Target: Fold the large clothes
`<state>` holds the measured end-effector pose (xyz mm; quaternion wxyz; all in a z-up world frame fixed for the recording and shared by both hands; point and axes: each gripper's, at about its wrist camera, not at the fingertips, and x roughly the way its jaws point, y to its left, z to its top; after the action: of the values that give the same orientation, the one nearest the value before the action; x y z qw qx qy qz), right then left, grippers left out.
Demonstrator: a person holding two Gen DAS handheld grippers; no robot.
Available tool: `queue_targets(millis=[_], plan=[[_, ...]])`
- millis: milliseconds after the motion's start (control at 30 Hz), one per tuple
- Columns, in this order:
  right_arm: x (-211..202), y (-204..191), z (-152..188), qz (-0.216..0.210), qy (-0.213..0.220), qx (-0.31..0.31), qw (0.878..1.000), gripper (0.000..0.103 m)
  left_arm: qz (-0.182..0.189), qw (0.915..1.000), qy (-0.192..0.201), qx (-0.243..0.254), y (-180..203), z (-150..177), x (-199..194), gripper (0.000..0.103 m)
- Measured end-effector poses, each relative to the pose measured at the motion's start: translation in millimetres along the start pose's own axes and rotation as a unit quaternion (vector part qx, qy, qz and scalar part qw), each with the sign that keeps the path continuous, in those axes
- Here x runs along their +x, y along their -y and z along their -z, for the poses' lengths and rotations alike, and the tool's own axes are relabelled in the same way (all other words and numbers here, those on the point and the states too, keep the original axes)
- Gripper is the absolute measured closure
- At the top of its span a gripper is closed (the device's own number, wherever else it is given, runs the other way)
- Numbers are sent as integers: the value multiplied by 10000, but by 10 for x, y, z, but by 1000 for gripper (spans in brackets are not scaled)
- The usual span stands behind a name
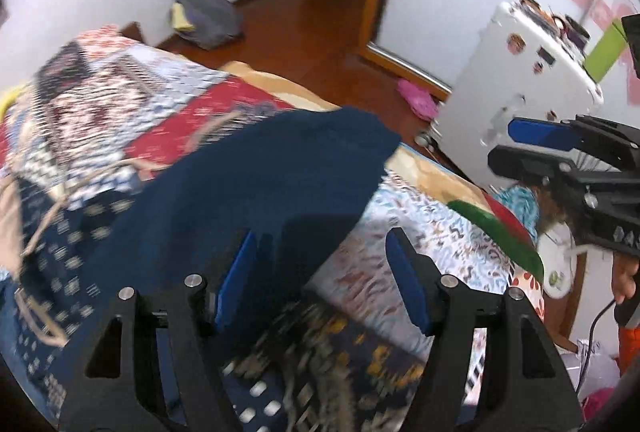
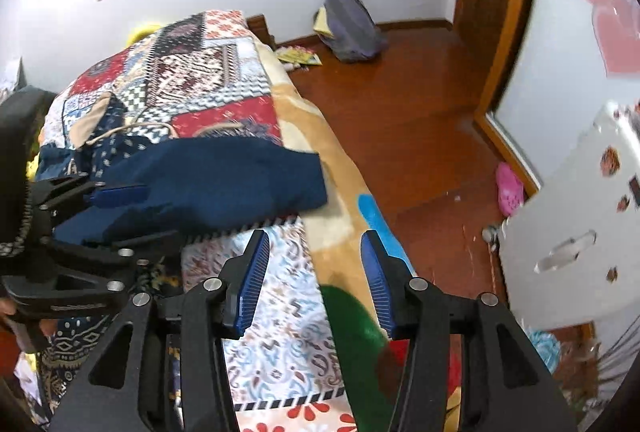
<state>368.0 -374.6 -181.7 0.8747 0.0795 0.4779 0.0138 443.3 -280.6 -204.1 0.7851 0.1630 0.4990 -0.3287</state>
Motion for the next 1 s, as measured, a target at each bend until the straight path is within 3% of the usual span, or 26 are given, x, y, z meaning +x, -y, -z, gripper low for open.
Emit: queue_targets(millis=[133, 233, 300, 333, 567, 733, 867, 1000], plan=[[104, 93, 70, -5, -157, 179, 9997, 59, 62, 9995, -258, 151, 73, -31, 278, 38], [108, 102, 124, 90, -158, 70, 9998, 59, -229, 9991, -308, 159, 57, -24, 420, 57], [99, 90, 146, 208, -153, -68, 9996, 59, -306, 9993, -138, 192, 35, -32, 364, 89], [93, 65, 155, 246, -148, -149, 9995, 59, -305, 9993, -124, 173, 13, -31, 335, 96], [91, -6, 133, 7, -157, -137, 9998, 59, -610, 9949, 763, -252, -299, 42, -492, 100], [73, -229, 82, -178, -107, -287, 9994, 59, -946, 9819, 1496, -676, -710, 254, -1336, 100], [62, -545, 36, -277, -45, -644, 9975, 59, -1289, 9684, 1861, -1051, -1070, 674, -1868, 100], [131, -906, -15, -428, -70, -1009, 9939, 59, -1611, 9563, 1931, -1493, -1410, 1222, -2163, 100]])
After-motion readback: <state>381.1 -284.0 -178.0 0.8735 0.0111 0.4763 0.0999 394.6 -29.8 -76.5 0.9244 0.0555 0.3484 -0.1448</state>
